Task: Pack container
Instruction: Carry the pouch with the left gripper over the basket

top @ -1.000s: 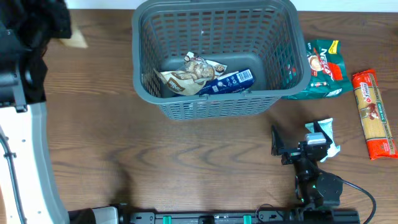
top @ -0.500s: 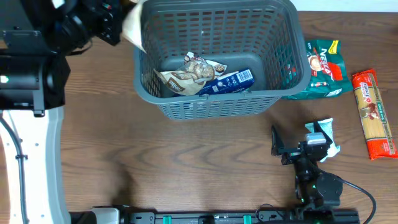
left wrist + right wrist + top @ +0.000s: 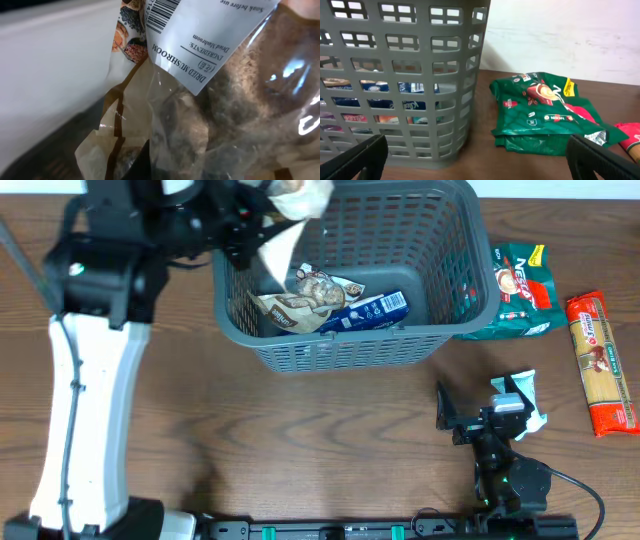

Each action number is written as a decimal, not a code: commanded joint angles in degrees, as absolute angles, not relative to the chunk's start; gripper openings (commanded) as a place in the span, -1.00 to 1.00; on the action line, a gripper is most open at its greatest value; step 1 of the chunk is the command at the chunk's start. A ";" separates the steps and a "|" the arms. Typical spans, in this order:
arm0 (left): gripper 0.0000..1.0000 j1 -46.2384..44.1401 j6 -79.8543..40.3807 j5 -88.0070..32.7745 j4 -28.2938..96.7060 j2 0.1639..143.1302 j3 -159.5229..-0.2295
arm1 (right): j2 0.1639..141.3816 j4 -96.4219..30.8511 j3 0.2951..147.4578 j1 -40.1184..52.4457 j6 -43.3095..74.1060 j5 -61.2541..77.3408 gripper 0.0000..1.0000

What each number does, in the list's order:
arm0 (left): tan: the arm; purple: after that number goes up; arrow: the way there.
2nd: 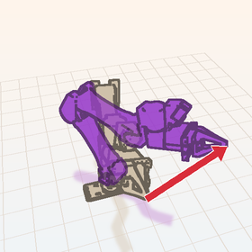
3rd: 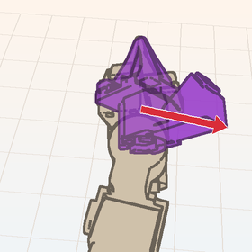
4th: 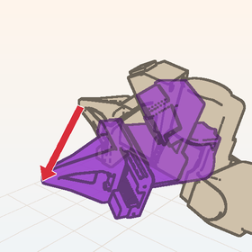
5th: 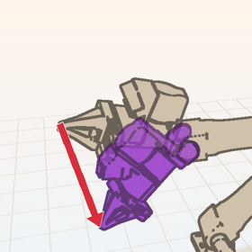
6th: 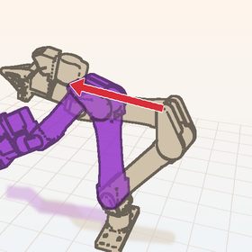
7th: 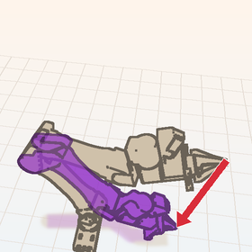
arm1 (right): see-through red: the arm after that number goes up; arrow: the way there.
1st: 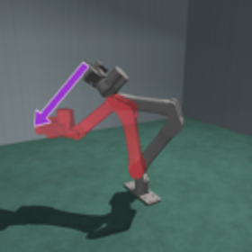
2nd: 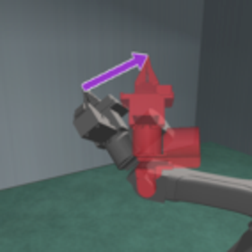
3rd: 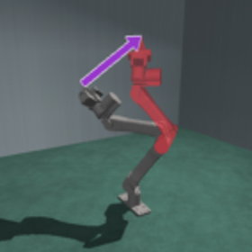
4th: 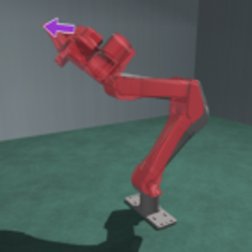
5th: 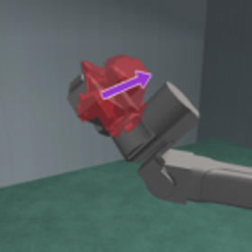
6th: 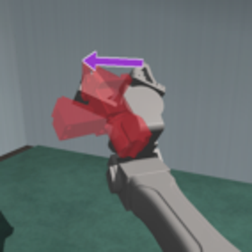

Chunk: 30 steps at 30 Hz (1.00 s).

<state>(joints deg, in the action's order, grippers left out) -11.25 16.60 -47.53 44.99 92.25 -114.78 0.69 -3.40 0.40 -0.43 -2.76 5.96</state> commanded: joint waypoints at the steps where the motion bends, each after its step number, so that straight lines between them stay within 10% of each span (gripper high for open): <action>1: -0.89 -12.97 17.58 -48.82 44.97 95.48 -115.74 | 0.32 -3.64 0.32 -0.78 -3.46 5.85 0.98; 30: -0.89 -17.23 14.72 -22.48 64.40 107.07 -115.63 | 0.32 -3.64 0.32 -0.78 -3.46 5.85 0.98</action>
